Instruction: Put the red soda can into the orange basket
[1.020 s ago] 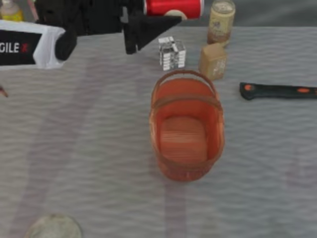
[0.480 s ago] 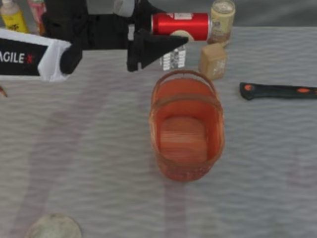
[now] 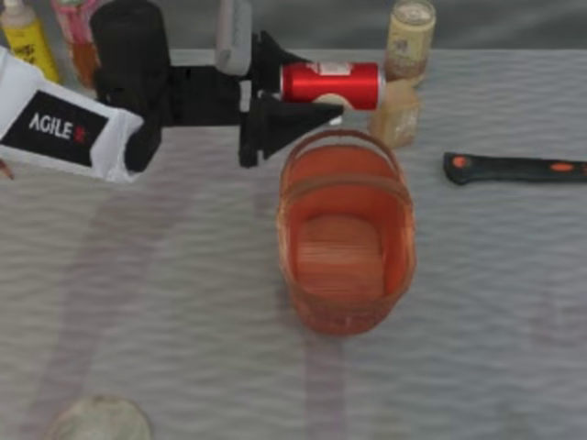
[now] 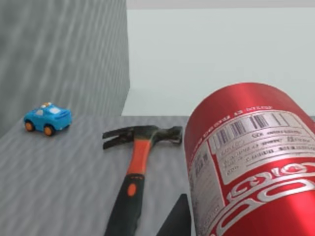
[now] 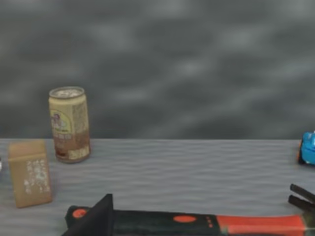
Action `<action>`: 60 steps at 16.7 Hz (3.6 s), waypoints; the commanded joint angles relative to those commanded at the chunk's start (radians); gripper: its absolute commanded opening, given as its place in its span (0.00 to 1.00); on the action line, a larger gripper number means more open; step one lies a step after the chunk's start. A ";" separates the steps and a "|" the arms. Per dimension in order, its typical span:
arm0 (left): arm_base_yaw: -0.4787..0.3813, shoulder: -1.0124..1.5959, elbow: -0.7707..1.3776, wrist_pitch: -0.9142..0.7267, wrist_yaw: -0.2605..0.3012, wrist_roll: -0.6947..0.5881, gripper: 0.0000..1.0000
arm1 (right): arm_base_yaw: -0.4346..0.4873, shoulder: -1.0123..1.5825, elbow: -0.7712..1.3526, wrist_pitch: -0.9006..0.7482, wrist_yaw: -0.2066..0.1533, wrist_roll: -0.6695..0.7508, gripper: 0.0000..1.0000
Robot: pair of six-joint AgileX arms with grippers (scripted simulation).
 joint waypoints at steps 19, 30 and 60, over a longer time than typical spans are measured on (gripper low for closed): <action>0.012 0.119 -0.037 0.154 -0.002 -0.005 0.75 | 0.000 0.000 0.000 0.000 0.000 0.000 1.00; 0.012 0.119 -0.037 0.154 -0.002 -0.005 1.00 | 0.000 0.000 0.000 0.000 0.000 0.000 1.00; 0.323 -2.175 -1.235 -0.866 -1.238 -0.065 1.00 | 0.633 2.313 2.317 -1.523 0.007 -1.011 1.00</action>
